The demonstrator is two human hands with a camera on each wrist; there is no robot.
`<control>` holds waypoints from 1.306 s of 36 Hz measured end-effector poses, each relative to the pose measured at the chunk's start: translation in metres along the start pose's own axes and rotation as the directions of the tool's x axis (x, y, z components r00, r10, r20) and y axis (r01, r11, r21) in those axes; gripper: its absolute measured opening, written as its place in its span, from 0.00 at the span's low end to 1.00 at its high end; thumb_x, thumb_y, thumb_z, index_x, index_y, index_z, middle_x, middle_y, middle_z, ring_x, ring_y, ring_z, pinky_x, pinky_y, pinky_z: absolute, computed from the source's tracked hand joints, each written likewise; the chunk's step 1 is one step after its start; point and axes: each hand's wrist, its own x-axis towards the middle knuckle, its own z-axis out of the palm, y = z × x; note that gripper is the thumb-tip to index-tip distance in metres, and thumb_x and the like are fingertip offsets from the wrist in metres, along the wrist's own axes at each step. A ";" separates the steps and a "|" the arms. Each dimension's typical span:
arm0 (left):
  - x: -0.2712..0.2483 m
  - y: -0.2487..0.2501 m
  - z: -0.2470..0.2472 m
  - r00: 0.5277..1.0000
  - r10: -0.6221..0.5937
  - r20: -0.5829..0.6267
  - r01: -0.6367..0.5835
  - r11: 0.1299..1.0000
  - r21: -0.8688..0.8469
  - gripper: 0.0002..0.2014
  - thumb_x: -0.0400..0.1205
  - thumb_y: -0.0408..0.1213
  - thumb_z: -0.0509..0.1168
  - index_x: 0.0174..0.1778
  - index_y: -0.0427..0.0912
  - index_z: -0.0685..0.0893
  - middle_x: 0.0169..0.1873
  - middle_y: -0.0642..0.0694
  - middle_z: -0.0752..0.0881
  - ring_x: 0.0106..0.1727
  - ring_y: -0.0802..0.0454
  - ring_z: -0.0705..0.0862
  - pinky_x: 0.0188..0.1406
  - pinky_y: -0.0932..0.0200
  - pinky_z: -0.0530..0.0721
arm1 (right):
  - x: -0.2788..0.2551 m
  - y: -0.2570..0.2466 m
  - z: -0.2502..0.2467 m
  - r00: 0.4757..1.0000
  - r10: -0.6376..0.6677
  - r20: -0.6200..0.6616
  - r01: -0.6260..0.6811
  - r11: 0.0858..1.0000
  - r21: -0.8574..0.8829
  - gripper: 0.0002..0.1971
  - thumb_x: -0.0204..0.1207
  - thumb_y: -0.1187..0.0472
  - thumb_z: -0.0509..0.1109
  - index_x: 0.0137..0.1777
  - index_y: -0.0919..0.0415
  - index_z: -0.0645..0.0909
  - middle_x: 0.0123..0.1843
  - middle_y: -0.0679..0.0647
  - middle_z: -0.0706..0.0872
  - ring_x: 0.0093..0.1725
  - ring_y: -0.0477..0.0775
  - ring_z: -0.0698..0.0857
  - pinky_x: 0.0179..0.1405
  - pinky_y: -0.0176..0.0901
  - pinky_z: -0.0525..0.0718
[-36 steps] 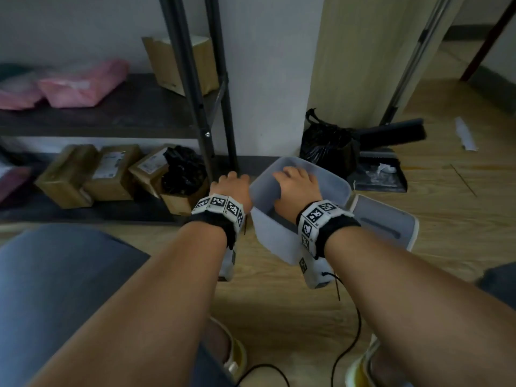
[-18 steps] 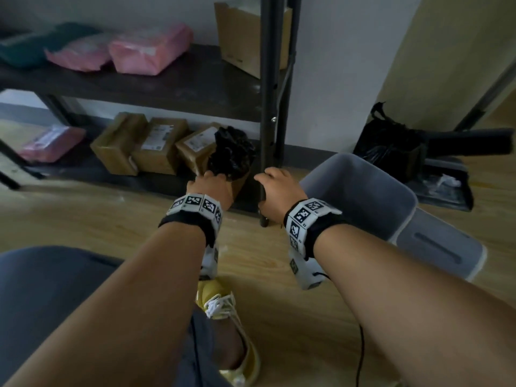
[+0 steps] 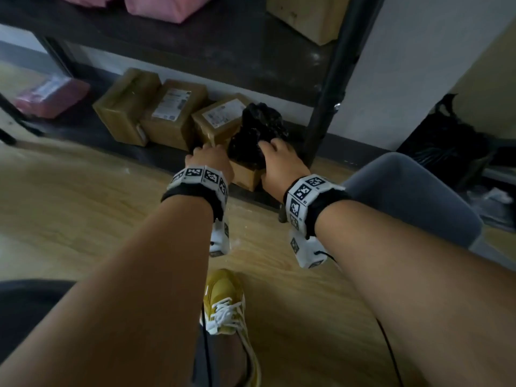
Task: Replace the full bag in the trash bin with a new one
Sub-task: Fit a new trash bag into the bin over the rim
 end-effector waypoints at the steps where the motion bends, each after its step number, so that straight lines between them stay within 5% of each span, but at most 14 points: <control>1: 0.005 -0.001 0.001 1.000 0.001 -0.004 -0.001 1.000 -0.009 0.19 0.85 0.39 0.55 0.73 0.43 0.72 0.71 0.39 0.73 0.72 0.38 0.72 0.70 0.42 0.70 | 0.006 -0.001 0.001 1.000 0.007 -0.004 -0.007 1.000 0.002 0.33 0.75 0.65 0.65 0.80 0.57 0.61 0.79 0.59 0.62 0.76 0.64 0.66 0.71 0.57 0.75; 13: 0.057 -0.002 0.011 1.000 0.006 0.010 -0.005 0.996 -0.091 0.17 0.85 0.38 0.56 0.70 0.39 0.74 0.67 0.37 0.78 0.69 0.37 0.74 0.68 0.42 0.73 | 0.074 -0.003 0.022 0.988 0.081 -0.133 -0.110 0.968 -0.226 0.46 0.72 0.57 0.73 0.85 0.47 0.49 0.86 0.61 0.45 0.84 0.68 0.46 0.81 0.70 0.49; 19: 0.069 0.000 0.025 1.000 -0.018 0.024 0.022 0.985 -0.172 0.12 0.85 0.37 0.56 0.60 0.42 0.80 0.59 0.39 0.84 0.64 0.39 0.80 0.66 0.43 0.74 | 0.095 0.000 0.035 0.991 0.131 0.005 -0.127 0.968 -0.217 0.43 0.76 0.55 0.69 0.84 0.39 0.46 0.86 0.60 0.50 0.84 0.70 0.47 0.81 0.71 0.47; 27: 0.080 -0.001 0.038 0.995 0.021 -0.098 -0.040 0.980 -0.194 0.12 0.86 0.39 0.54 0.57 0.42 0.82 0.57 0.40 0.85 0.61 0.40 0.81 0.61 0.47 0.74 | 0.104 -0.001 0.049 0.992 0.128 0.016 -0.118 0.953 -0.280 0.32 0.80 0.57 0.61 0.83 0.47 0.55 0.74 0.58 0.74 0.74 0.64 0.66 0.72 0.62 0.66; 32: 0.079 0.000 0.038 0.989 0.010 -0.147 -0.039 0.981 -0.191 0.13 0.86 0.38 0.54 0.55 0.42 0.83 0.56 0.40 0.85 0.62 0.41 0.81 0.62 0.48 0.73 | 0.107 -0.005 0.046 0.991 0.127 0.039 -0.100 0.909 -0.404 0.21 0.77 0.60 0.59 0.70 0.51 0.74 0.66 0.55 0.81 0.72 0.63 0.67 0.69 0.61 0.65; 36: 0.078 0.002 0.039 0.981 0.019 -0.193 -0.051 0.985 -0.163 0.12 0.84 0.36 0.55 0.54 0.43 0.84 0.56 0.41 0.86 0.63 0.41 0.79 0.63 0.48 0.72 | 0.106 -0.009 0.041 0.987 0.143 0.071 -0.087 0.853 -0.514 0.16 0.77 0.59 0.60 0.63 0.50 0.80 0.63 0.55 0.83 0.70 0.63 0.70 0.69 0.60 0.63; 41: 0.074 0.004 0.041 0.976 0.012 -0.218 -0.042 0.990 -0.134 0.12 0.84 0.36 0.56 0.52 0.43 0.85 0.53 0.42 0.86 0.63 0.41 0.80 0.63 0.47 0.72 | 0.100 -0.012 0.038 0.979 0.154 0.130 -0.072 0.869 -0.490 0.16 0.81 0.60 0.58 0.65 0.57 0.80 0.67 0.58 0.81 0.69 0.63 0.72 0.65 0.56 0.71; 47: 0.068 0.003 0.038 0.980 -0.003 -0.199 -0.022 0.992 -0.121 0.12 0.84 0.35 0.56 0.50 0.42 0.86 0.53 0.41 0.86 0.63 0.41 0.79 0.65 0.46 0.71 | 0.089 -0.016 0.023 0.986 0.166 0.030 -0.147 0.934 -0.326 0.20 0.80 0.67 0.62 0.72 0.63 0.70 0.69 0.65 0.77 0.67 0.68 0.78 0.59 0.61 0.79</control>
